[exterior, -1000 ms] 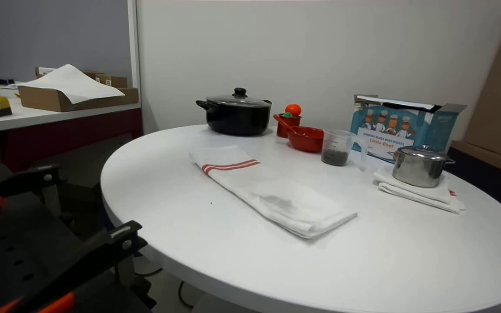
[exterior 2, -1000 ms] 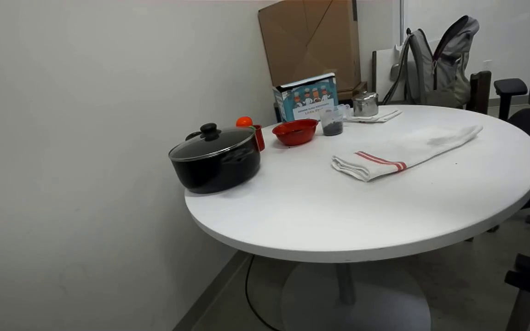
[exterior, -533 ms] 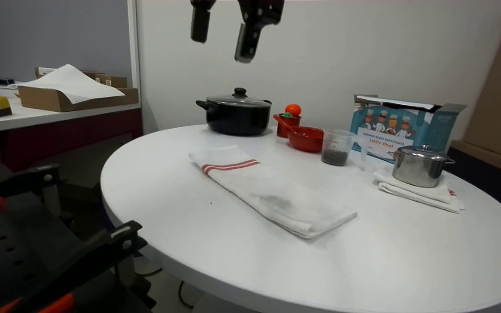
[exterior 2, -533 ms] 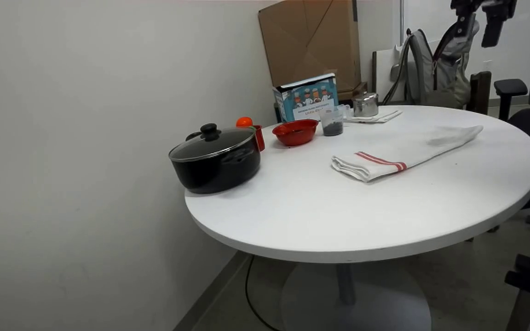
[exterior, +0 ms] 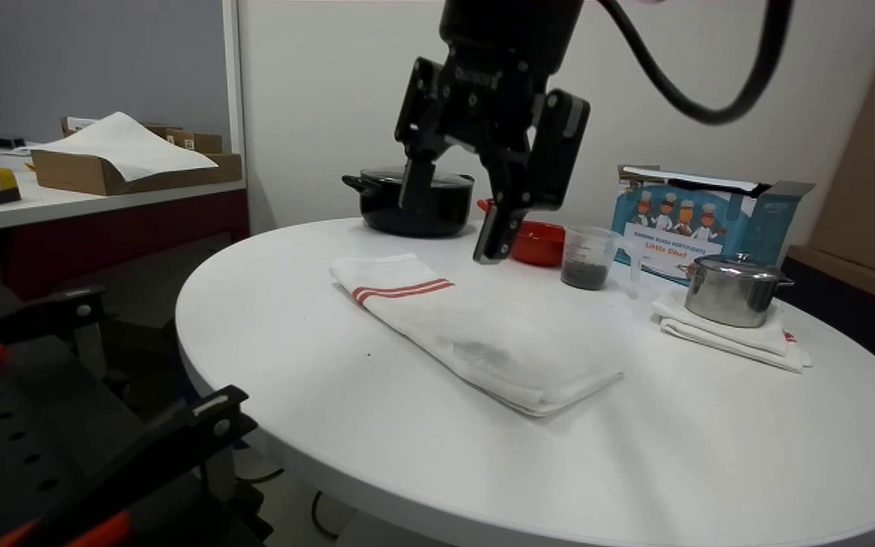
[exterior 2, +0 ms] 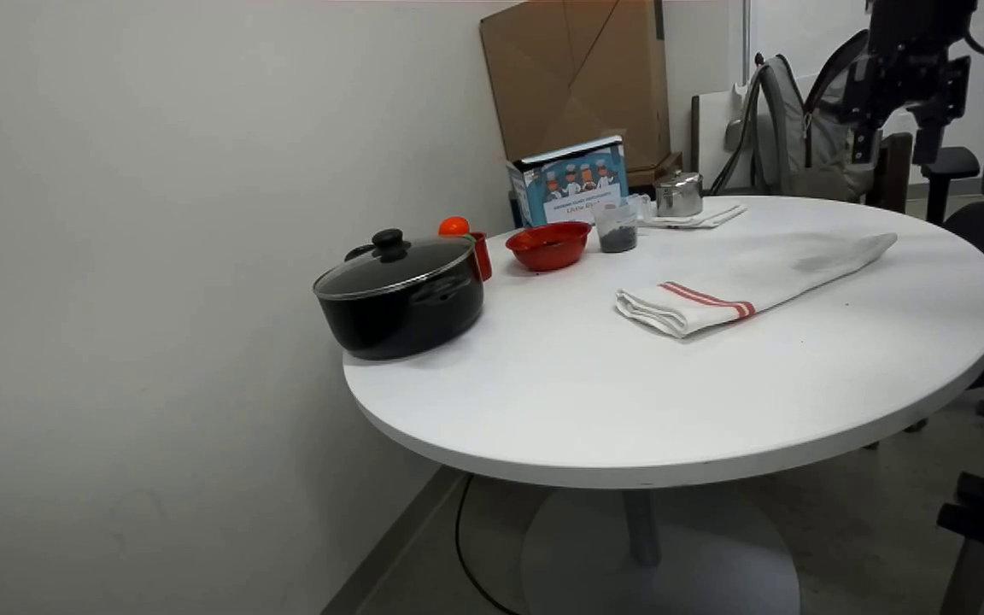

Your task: Fold the kitchen towel

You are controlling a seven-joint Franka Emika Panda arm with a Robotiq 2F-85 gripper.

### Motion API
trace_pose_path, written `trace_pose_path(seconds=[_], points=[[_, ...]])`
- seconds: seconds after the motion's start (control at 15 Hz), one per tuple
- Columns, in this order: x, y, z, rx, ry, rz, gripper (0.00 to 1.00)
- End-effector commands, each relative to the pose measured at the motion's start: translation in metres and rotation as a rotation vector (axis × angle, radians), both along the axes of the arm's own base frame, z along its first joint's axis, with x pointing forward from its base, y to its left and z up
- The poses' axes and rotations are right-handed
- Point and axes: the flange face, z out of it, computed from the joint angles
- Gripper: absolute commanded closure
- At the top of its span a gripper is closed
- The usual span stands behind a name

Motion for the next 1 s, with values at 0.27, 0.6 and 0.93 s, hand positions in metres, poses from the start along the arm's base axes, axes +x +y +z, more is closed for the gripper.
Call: trace_pose_path(seconds=[0.27,0.6,0.93], points=[[0.065,-0.034,-0.062,-0.028,0.088,-0.012,0.0],[0.084,-0.062,-0.094,-0.011,0.129,-0.051,0.0],[0.093,-0.087,-0.119,0.001,0.149,-0.08,0.03]])
